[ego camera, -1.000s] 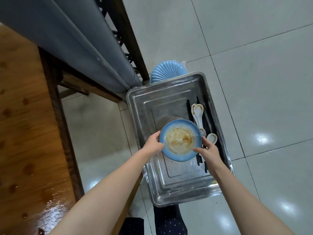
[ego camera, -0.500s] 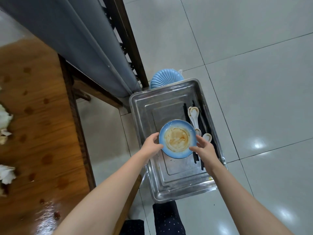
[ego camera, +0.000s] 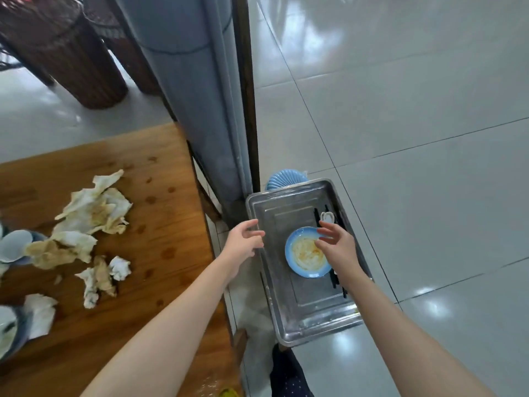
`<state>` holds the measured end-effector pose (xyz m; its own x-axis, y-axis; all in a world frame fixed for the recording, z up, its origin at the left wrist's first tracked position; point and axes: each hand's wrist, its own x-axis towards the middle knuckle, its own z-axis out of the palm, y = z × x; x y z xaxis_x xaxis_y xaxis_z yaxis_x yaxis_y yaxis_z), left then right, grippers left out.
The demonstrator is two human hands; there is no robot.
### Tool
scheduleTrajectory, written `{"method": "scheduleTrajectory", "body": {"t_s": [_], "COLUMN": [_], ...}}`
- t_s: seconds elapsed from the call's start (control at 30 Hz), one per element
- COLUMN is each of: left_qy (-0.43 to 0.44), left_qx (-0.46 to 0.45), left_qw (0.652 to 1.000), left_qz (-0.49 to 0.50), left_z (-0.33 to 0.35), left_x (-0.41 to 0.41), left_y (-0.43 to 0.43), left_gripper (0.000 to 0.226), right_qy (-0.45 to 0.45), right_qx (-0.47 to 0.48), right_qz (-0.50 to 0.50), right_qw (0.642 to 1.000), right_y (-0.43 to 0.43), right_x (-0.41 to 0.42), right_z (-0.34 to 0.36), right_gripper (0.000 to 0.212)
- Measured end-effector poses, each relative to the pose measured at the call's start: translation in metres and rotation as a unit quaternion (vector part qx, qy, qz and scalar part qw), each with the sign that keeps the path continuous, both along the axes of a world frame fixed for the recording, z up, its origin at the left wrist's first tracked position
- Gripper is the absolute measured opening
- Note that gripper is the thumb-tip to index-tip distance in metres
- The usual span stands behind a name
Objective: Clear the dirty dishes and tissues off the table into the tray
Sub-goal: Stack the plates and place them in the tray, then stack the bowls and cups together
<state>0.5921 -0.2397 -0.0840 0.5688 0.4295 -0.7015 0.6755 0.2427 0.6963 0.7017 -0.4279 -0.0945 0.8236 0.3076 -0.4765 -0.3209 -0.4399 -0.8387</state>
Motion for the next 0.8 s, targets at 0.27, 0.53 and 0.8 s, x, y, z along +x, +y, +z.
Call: {"method": "scheduleTrajectory", "body": {"t_s": [0.27,0.53,0.8], "left_qy": [-0.046,-0.061,-0.067], "left_qx": [0.064,0.091,0.086], "left_qw": [0.996,0.992,0.987], "left_qz": [0.029,0.060,0.122], "left_z": [0.075,0.126,0.145], "left_x": [-0.096,-0.214,-0.314], "left_y": [0.049,0.101,0.131], "left_gripper": [0.042,0.040,0.034], "right_qy": [-0.059,-0.099,-0.102], "right_qx": [0.048,0.082,0.090], "right_qz": [0.021,0.044,0.083], "right_qw": [0.997,0.991,0.987], "right_y": [0.039,0.099,0.145], "right_x": [-0.078,-0.171,-0.242], "right_z": [0.075,0.122,0.140], "right_gripper": [0.039,0.041,0.035]}}
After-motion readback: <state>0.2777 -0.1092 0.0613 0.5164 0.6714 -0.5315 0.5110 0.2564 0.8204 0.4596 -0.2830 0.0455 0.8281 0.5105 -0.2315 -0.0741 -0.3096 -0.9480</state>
